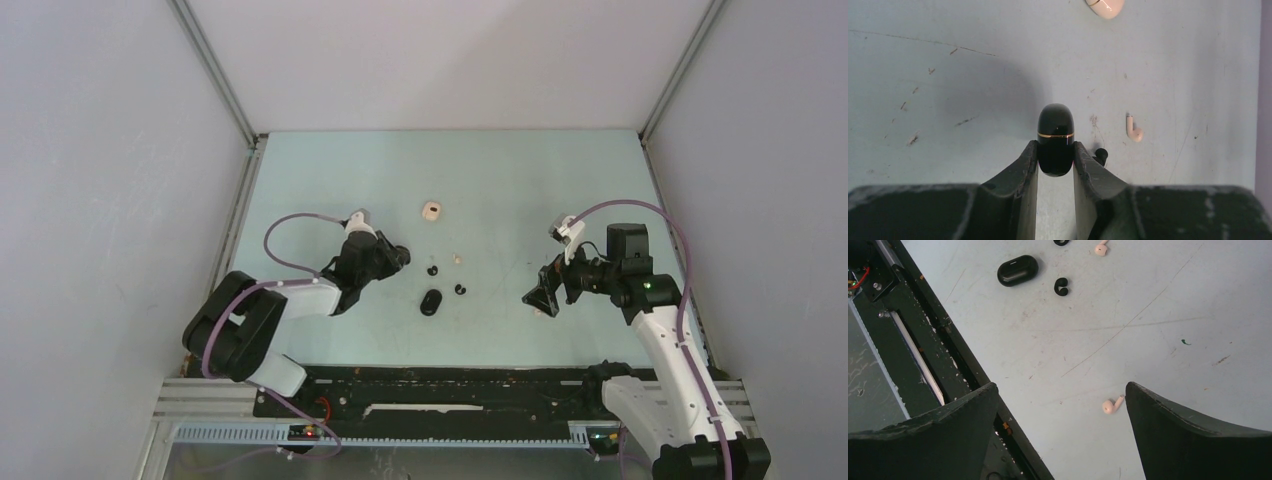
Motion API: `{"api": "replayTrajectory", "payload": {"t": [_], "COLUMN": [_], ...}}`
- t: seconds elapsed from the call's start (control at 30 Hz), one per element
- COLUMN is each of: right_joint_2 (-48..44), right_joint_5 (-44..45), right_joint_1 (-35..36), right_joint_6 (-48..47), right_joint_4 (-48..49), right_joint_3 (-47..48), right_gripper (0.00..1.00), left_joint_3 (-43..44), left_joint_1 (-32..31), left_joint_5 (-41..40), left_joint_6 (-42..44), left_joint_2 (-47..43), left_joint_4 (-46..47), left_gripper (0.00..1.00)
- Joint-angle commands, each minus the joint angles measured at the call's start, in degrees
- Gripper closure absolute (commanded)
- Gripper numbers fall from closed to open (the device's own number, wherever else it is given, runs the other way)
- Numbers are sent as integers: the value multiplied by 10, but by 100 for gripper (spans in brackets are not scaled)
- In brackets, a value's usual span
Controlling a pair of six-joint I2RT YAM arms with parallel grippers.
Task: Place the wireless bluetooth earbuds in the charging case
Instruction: Place the charging case at the center of the board, then pick up the charging case at the center of the board.
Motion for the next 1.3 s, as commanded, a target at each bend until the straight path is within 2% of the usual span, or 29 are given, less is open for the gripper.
{"api": "replayTrajectory", "payload": {"t": [0.0,0.1,0.23,0.33,0.5,0.67,0.7,0.77,0.87,0.97,1.13,1.27], "right_joint_2": [1,-1,0,1,0,-2,-2,-2,-4,-3,0,-2], "right_joint_5": [-6,-9,-11,-15,-14,-10,-10,-9,-2,6,13,14], "right_joint_1": [2,2,2,4,4,4,5,7,7,6,5,3], "right_joint_6": [-6,-5,-5,-6,-7,-8,-8,-8,-8,-9,-9,-10], "right_joint_4": [13,13,13,11,9,10,11,11,11,9,10,6], "right_joint_3": [1,1,1,1,1,1,1,1,0,0,0,0], "right_gripper": [0,0,0,0,0,0,0,0,0,0,0,0], "left_joint_3": [0,5,5,8,34,102,124,175,261,364,560,660], "left_joint_1": [10,13,14,14,13,6,4,-3,-18,-17,-21,-23], "left_joint_5": [20,13,-8,-30,-65,-136,-143,-145,-151,-114,-66,-68], "left_joint_6": [-25,-25,-23,-13,-7,64,86,124,187,220,288,339], "left_joint_2": [12,18,10,-5,-100,-165,-157,-124,-49,44,215,303], "left_joint_4": [33,4,-27,-65,-198,-280,-284,-297,-309,-330,-438,-501], "left_gripper": [74,70,54,49,40,36,30,27,26,26,27,26]}}
